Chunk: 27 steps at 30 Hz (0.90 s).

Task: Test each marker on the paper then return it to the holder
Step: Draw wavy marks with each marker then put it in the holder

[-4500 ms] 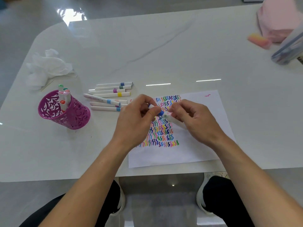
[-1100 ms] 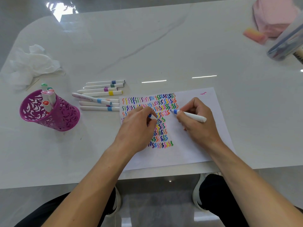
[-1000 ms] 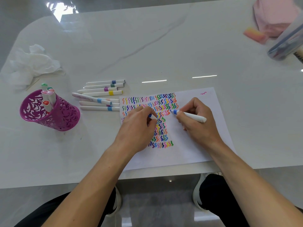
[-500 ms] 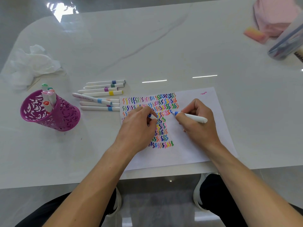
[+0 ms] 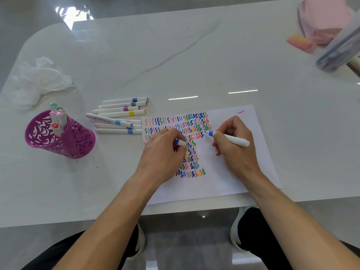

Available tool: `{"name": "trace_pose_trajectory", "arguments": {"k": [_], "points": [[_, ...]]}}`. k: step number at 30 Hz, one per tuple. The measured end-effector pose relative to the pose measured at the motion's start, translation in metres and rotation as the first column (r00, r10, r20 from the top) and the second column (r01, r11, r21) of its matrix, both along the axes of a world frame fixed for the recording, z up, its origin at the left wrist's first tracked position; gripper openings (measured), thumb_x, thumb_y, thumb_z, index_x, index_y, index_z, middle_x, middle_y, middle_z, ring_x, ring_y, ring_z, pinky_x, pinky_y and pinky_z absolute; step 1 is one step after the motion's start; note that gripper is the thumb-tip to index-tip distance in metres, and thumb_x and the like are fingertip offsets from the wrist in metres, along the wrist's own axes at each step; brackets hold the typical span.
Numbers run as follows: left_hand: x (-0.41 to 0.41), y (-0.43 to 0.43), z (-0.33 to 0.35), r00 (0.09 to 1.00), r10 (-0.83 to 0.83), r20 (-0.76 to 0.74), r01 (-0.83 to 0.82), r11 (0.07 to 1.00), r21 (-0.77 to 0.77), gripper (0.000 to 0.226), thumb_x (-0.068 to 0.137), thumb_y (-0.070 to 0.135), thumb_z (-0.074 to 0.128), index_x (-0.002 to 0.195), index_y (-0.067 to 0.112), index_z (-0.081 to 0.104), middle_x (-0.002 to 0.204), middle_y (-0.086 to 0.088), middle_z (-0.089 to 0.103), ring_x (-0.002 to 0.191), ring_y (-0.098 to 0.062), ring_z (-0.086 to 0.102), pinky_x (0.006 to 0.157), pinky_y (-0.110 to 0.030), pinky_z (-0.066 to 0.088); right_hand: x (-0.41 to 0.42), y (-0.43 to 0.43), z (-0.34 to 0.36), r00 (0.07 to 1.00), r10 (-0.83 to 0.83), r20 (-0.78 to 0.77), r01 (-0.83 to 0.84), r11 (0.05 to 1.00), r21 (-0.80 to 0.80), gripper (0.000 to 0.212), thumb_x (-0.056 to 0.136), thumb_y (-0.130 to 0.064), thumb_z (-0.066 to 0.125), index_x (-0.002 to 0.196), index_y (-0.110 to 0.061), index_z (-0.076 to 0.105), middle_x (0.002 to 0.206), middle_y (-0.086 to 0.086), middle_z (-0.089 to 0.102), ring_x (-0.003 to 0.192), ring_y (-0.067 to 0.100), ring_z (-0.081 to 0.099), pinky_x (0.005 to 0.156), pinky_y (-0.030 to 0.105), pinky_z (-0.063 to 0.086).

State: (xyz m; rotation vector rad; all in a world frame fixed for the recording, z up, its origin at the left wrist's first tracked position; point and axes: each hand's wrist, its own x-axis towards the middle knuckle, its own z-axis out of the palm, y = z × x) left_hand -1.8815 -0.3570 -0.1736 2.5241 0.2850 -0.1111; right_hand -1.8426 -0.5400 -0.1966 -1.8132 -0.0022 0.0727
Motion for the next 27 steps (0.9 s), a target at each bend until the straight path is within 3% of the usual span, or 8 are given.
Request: {"name": "trace_pose_trajectory", "arguments": {"k": [3,6,10,13,16,19,22,27], "points": [[-0.001,0.000,0.002,1.000,0.002,0.023,-0.002,1.000,-0.005,0.010,0.095,0.027,0.065,0.104,0.028,0.069,0.096,0.014,0.059,0.081,-0.005,0.054,0.066,-0.008,0.034,0.000,-0.001,0.002,1.000,0.022,0.012,-0.022,0.999,0.026,0.011,0.081,-0.027,0.064,0.083,-0.020,0.056,0.074,0.006,0.066,0.066,0.030,0.065,0.051,0.032,0.055],[-0.002,0.001,0.004,0.998,0.014,0.065,-0.013,1.000,-0.014,0.011,0.094,0.027,0.067,0.104,0.029,0.070,0.091,0.019,0.056,0.079,0.003,0.053,0.067,-0.005,0.033,0.000,0.000,0.008,0.999,0.032,0.035,-0.034,0.998,0.045,0.016,0.078,-0.035,0.064,0.084,-0.022,0.056,0.077,0.011,0.065,0.070,0.036,0.064,0.051,0.034,0.056],[-0.002,0.001,0.010,0.987,0.044,0.154,-0.038,0.998,-0.040,0.013,0.095,0.031,0.066,0.106,0.032,0.072,0.090,0.021,0.061,0.078,0.005,0.057,0.062,-0.003,0.038,0.001,0.001,0.016,0.995,0.057,0.084,-0.061,0.997,0.047,0.011,0.084,-0.032,0.068,0.091,-0.029,0.059,0.080,0.006,0.067,0.071,0.033,0.065,0.056,0.048,0.058],[-0.001,0.000,0.015,0.978,0.114,0.174,-0.080,0.977,-0.196,0.015,0.093,0.029,0.066,0.105,0.034,0.075,0.080,0.023,0.063,0.081,0.004,0.060,0.065,-0.003,0.042,0.003,0.001,0.021,0.989,0.095,0.115,-0.102,0.993,0.059,0.010,0.088,-0.023,0.072,0.097,-0.025,0.067,0.081,0.000,0.068,0.073,0.024,0.066,0.059,0.046,0.059],[0.000,0.001,0.019,0.973,0.185,0.138,-0.123,0.922,-0.367,0.017,0.091,0.024,0.067,0.102,0.034,0.077,0.081,0.016,0.072,0.079,-0.002,0.065,0.065,-0.012,0.049,0.004,0.003,0.026,0.987,0.113,0.116,-0.124,0.988,0.094,0.009,0.090,-0.024,0.075,0.099,-0.026,0.072,0.081,-0.008,0.071,0.070,0.012,0.067,0.059,0.030,0.056],[0.001,0.001,0.021,0.967,0.239,0.088,-0.157,0.832,-0.532,0.016,0.091,0.021,0.071,0.101,0.032,0.076,0.087,0.014,0.076,0.082,-0.002,0.070,0.070,-0.014,0.055,0.004,0.006,0.028,0.992,0.079,0.098,-0.092,0.986,0.141,0.005,0.092,-0.026,0.078,0.097,-0.027,0.076,0.083,-0.011,0.074,0.071,0.011,0.069,0.056,0.019,0.050],[0.002,0.000,0.021,0.967,0.252,0.045,-0.165,0.746,-0.645,0.016,0.094,0.018,0.069,0.099,0.033,0.071,0.088,0.015,0.077,0.079,0.003,0.071,0.064,-0.009,0.051,0.004,0.006,0.031,0.995,0.051,0.082,-0.065,0.980,0.188,0.007,0.094,-0.026,0.078,0.100,-0.025,0.077,0.084,-0.008,0.075,0.071,0.013,0.070,0.054,0.020,0.050],[0.003,0.001,0.020,0.972,0.237,0.001,-0.177,0.728,-0.662,0.011,0.101,0.025,0.060,0.106,0.033,0.066,0.090,0.018,0.077,0.071,0.001,0.068,0.058,-0.010,0.049,0.006,0.006,0.036,0.998,0.052,0.042,-0.062,0.959,0.277,0.012,0.096,-0.025,0.069,0.102,-0.019,0.077,0.086,0.005,0.076,0.072,0.019,0.071,0.055,0.027,0.053]]}}
